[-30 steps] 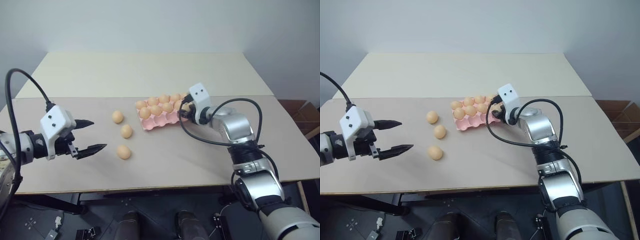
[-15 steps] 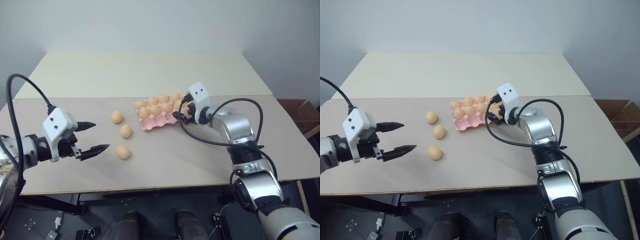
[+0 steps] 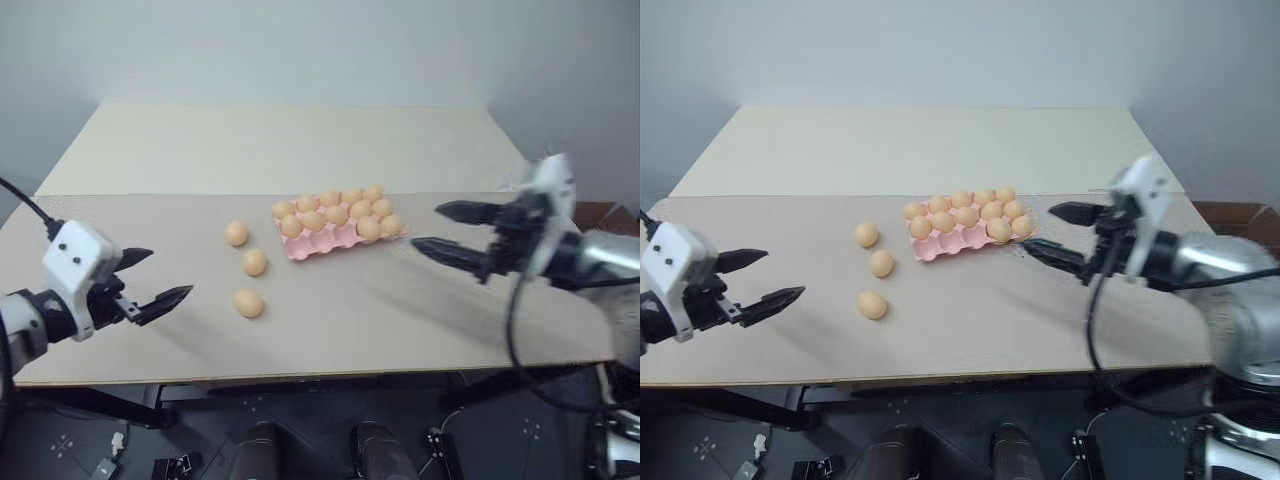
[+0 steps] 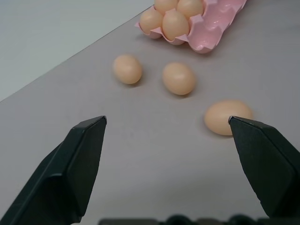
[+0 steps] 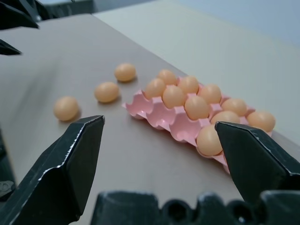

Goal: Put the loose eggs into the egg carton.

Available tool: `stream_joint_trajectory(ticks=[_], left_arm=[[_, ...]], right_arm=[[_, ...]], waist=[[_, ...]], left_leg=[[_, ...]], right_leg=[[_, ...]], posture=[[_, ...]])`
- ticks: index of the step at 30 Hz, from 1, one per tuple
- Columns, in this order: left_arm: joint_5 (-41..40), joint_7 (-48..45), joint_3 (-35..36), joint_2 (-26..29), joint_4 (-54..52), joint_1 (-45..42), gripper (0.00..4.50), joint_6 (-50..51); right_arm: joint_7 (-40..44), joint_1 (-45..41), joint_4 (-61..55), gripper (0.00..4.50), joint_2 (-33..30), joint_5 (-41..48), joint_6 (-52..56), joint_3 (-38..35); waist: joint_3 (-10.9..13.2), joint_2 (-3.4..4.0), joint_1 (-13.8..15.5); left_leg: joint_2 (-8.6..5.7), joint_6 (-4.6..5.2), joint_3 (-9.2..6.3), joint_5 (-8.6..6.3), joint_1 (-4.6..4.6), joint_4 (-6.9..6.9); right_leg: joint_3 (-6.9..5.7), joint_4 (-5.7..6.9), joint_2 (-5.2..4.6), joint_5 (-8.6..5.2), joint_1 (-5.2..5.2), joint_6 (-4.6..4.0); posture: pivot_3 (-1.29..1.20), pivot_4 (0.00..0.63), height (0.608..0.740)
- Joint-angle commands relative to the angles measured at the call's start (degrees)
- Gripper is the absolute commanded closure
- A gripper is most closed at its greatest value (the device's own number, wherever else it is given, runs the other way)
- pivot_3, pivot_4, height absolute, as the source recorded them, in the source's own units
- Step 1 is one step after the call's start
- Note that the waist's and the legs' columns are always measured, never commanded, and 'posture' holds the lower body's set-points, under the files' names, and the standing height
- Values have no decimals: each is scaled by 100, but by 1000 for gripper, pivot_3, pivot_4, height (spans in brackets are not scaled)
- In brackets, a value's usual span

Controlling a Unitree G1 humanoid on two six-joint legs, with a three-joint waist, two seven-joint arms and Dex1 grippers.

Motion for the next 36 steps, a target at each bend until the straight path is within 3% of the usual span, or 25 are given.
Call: stream_joint_trajectory(ticks=[1, 9, 22, 28, 36], left_arm=[[-69, -161, 380, 226, -220, 140, 0, 131], [-84, -210, 580, 277, -351, 305, 0, 330], [-144, -48, 228, 111, -762, 393, 0, 486], [-154, 288, -450, -86, -810, 381, 0, 630], [544, 725, -2138, -326, -230, -272, 0, 216]], right_arm=[[547, 65, 38, 46, -662, 728, 167, -837], [1392, 725, 311, 46, -1870, 932, -48, -1602], [1478, 1071, 350, 46, -1982, 957, -461, -1535], [1423, 1158, 213, 46, -1991, 1072, -400, -1612], [1288, 1158, 43, 46, -2004, 1279, -343, -1634]], waist=[[0, 1, 0], [0, 0, 23], [0, 0, 29], [0, 0, 31], [0, 0, 47]], left_leg=[[1, 0, 2, 0, 6, 0], [0, 0, 8, -1, 3, -1], [0, 0, 7, -1, -1, -1], [0, 0, 7, -1, 0, -1], [-2, 0, 3, 0, -1, 1]], right_leg=[[0, 1, -1, -2, 3, -5], [3, -4, -5, -15, 1, -24], [3, -7, -5, -9, -1, -11], [4, -7, -4, -9, 0, -11], [5, -8, -1, -6, 3, -7]], posture=[[0, 150, 740], [0, 150, 740], [0, 150, 740], [0, 150, 740], [0, 150, 740]])
